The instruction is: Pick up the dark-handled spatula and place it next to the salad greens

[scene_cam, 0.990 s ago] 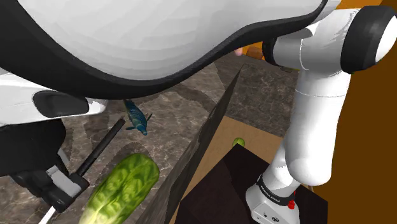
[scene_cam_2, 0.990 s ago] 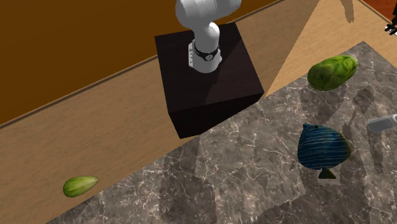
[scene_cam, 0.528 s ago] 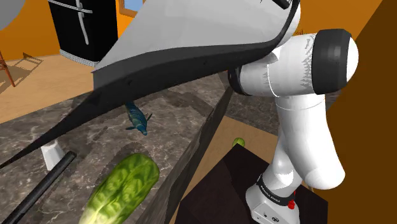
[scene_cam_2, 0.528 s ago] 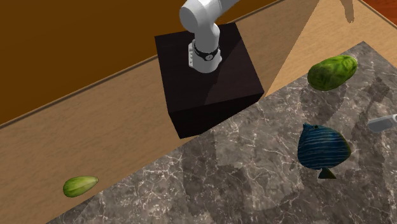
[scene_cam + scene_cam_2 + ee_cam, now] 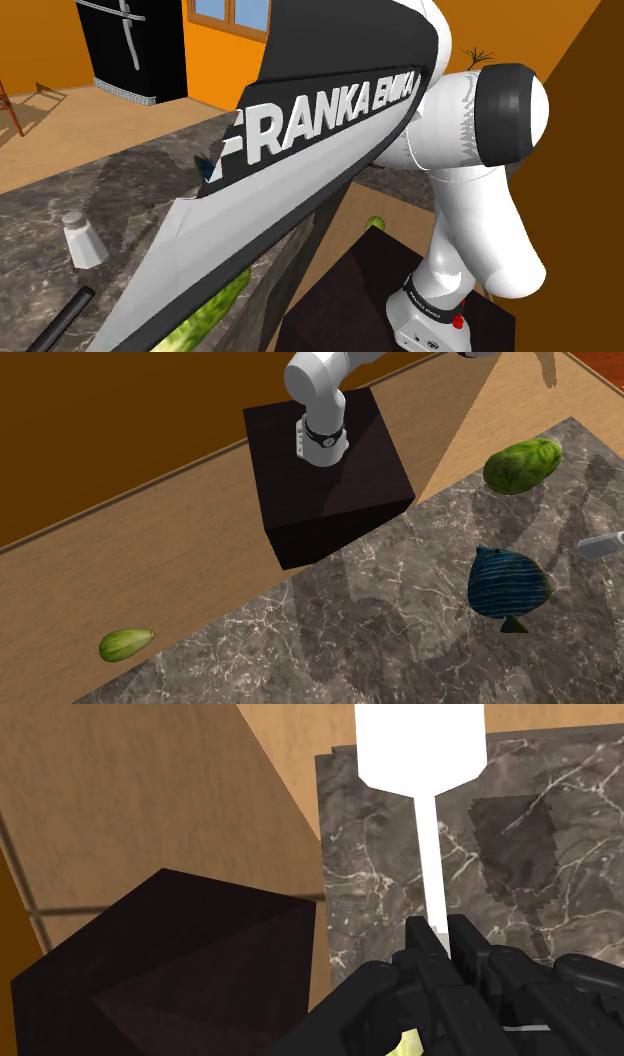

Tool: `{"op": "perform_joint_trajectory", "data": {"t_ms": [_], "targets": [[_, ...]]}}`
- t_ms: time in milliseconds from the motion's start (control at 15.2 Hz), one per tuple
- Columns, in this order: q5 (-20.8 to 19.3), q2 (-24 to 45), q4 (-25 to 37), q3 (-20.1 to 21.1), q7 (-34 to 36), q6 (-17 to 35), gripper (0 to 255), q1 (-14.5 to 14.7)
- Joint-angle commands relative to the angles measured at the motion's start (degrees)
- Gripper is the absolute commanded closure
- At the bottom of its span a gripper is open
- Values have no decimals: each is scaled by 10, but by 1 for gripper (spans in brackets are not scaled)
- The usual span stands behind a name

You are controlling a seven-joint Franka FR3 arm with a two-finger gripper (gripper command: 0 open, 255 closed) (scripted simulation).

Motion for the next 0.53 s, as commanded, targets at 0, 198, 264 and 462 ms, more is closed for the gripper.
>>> {"op": "perform_joint_trajectory", "data": {"t_ms": [0,198,264,462], "targets": [[-1,1,-17,0,3,16,255,-6],[-2,2,-44,0,8,39,255,-15],[-3,2,-52,0,10,46,255,-18],[-5,4,-75,-1,15,68,255,-25]]}}
